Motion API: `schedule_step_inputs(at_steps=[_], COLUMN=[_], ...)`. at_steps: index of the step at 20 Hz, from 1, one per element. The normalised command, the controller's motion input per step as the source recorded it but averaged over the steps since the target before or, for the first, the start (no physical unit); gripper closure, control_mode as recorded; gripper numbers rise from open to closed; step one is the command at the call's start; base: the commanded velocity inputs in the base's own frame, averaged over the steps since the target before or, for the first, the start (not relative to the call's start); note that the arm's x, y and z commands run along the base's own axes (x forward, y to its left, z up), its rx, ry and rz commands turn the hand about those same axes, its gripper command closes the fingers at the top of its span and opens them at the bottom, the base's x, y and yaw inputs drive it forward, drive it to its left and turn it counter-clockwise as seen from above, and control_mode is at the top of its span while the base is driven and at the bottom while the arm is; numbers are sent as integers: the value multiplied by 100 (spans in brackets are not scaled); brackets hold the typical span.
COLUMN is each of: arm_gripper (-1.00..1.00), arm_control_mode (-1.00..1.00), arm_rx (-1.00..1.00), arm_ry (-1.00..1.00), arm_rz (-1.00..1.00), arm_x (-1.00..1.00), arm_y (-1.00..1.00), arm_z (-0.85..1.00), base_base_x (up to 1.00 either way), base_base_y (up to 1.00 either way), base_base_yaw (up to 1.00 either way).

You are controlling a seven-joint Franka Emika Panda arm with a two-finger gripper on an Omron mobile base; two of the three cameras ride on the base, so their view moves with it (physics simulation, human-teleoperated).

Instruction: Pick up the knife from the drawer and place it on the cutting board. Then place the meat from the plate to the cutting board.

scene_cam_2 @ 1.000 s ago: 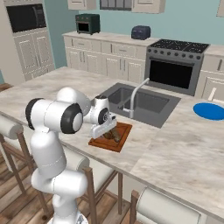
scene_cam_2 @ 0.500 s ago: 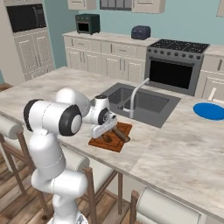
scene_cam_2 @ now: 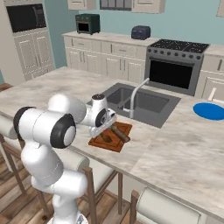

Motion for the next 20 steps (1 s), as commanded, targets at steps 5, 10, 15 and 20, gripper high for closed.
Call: schedule_step_inputs(at_steps=[5,10,15,20], arm_gripper=[-100,-100,-100,-100], arm_control_mode=[-100,-100,-100,-100], arm_rx=[0,0,0,-3], arm_ry=[-12,-3,-1,-23], arm_rz=[-1,0,0,-6], arm_x=[-27,-29,-57,-67], arm_y=[0,0,-3,-3], arm_z=[66,86,81,91], base_base_x=[0,0,0,0], base_base_y=[0,0,0,0], base_base_yaw=[0,0,0,0])
